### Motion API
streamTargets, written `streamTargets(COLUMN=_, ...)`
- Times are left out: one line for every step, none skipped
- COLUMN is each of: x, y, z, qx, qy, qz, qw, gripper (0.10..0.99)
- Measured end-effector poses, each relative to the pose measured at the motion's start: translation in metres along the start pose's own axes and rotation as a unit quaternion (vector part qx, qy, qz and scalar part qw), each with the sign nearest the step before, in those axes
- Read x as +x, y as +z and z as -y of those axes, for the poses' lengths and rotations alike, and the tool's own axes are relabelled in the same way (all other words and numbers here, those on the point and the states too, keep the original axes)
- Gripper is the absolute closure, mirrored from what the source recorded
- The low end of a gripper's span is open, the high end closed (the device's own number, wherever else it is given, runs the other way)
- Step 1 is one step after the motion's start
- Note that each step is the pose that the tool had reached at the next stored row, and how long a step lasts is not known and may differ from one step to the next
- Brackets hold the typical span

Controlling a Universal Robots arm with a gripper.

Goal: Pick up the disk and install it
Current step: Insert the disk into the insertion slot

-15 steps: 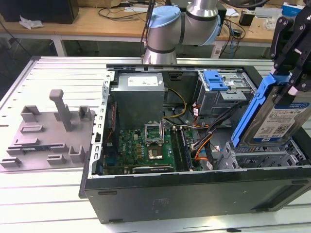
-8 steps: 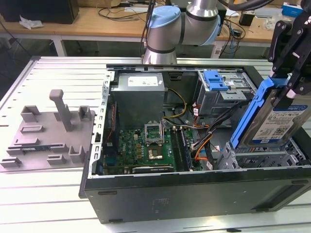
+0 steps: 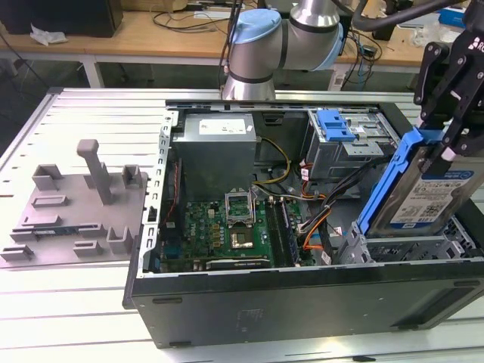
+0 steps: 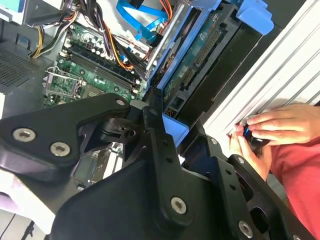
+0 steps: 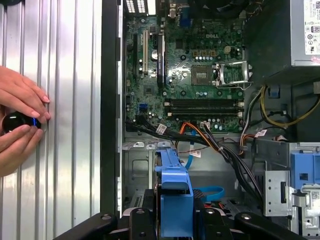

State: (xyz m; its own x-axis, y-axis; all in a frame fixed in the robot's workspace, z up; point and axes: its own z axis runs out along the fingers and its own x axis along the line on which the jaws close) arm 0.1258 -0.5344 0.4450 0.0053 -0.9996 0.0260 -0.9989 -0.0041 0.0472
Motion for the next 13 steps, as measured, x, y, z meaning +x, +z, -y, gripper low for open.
streamTargets(x=0.0, y=0.0017, z=0.0001, qx=0.0, qy=0.0, qz=0.0001, qw=1.0, gripper=0.718)
streamTargets(x=-0.0001, y=0.0026, z=0.0001, qx=0.0, qy=0.0, qz=0.0, qw=1.0, gripper=0.718)
streamTargets(x=-0.0001, y=0.0035, z=0.0002, qx=0.0, qy=0.0, qz=0.0001, qw=1.0, gripper=0.718)
streamTargets(x=-0.0001, y=0.0046, z=0.0002, qx=0.0, qy=0.0, qz=0.0001, qw=1.0, gripper=0.718)
streamTargets(x=-0.0001, y=0.0054, z=0.0003, qx=0.0, qy=0.0, qz=0.0001, qw=1.0, gripper=0.718)
streamTargets(x=0.0, y=0.0066, z=0.0003, qx=0.0, qy=0.0, qz=0.0001, qw=1.0, gripper=0.718)
streamTargets(x=0.0, y=0.0078, z=0.0004, qx=0.0, qy=0.0, qz=0.0001, qw=1.0, gripper=0.718)
streamTargets(x=0.0, y=0.0087, z=0.0004, qx=0.0, qy=0.0, qz=0.0001, qw=1.0, gripper=0.718)
streamTargets(x=0.0001, y=0.01, z=0.0005, qx=0.0, qy=0.0, qz=0.0001, qw=1.0, gripper=0.718)
streamTargets(x=0.0002, y=0.0117, z=0.0005, qx=0.0, qy=0.0, qz=0.0001, qw=1.0, gripper=0.718)
streamTargets(x=0.0002, y=0.0125, z=0.0006, qx=0.0, qy=0.0, qz=0.0, qw=1.0, gripper=0.718)
streamTargets(x=0.0003, y=0.0133, z=0.0006, qx=0.0, qy=0.0, qz=0.0001, qw=1.0, gripper=0.718)
streamTargets(x=0.0003, y=0.0146, z=0.0007, qx=0.0, qy=0.0, qz=0.0001, qw=1.0, gripper=0.718)
